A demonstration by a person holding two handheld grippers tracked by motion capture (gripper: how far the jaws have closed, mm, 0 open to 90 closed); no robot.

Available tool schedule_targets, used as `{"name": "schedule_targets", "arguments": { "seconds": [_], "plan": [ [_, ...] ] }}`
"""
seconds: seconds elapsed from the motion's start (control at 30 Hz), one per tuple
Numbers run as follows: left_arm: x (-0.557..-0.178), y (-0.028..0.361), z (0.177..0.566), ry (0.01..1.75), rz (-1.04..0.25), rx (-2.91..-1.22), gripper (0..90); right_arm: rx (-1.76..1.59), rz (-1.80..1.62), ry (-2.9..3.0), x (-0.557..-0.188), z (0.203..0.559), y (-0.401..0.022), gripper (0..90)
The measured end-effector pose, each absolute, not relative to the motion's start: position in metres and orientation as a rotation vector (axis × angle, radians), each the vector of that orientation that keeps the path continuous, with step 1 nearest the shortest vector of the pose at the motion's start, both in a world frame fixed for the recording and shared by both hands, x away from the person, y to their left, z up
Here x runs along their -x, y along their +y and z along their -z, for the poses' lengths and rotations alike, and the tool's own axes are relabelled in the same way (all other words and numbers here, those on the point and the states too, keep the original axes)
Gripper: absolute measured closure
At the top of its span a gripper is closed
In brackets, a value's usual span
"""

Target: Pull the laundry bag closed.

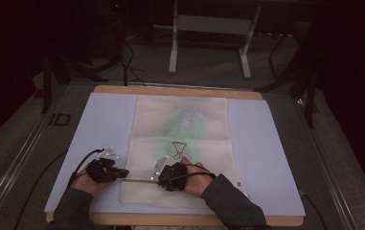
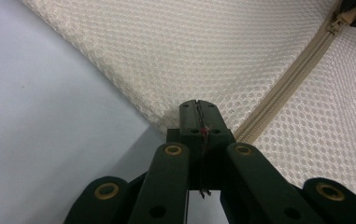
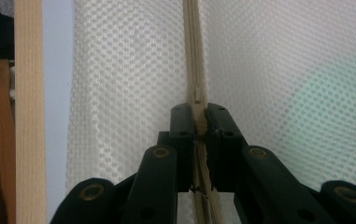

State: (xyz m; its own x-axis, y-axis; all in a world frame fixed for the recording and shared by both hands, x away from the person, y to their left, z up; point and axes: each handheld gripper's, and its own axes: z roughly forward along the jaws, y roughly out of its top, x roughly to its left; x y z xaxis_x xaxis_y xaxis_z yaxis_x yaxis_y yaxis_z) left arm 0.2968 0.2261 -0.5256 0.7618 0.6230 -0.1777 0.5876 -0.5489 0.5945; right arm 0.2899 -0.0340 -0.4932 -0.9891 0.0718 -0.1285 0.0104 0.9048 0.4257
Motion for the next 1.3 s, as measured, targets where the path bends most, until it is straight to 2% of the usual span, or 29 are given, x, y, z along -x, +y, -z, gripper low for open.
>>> {"name": "schedule_targets", "arguments": {
  "seconds": [1.3],
  "plan": [
    [-0.297, 0.226, 0.525, 0.900, -0.072, -2.306, 90.0, -0.093, -0.606, 2.935, -0.290, 0.492, -0.061, 82.2]
  ]
}}
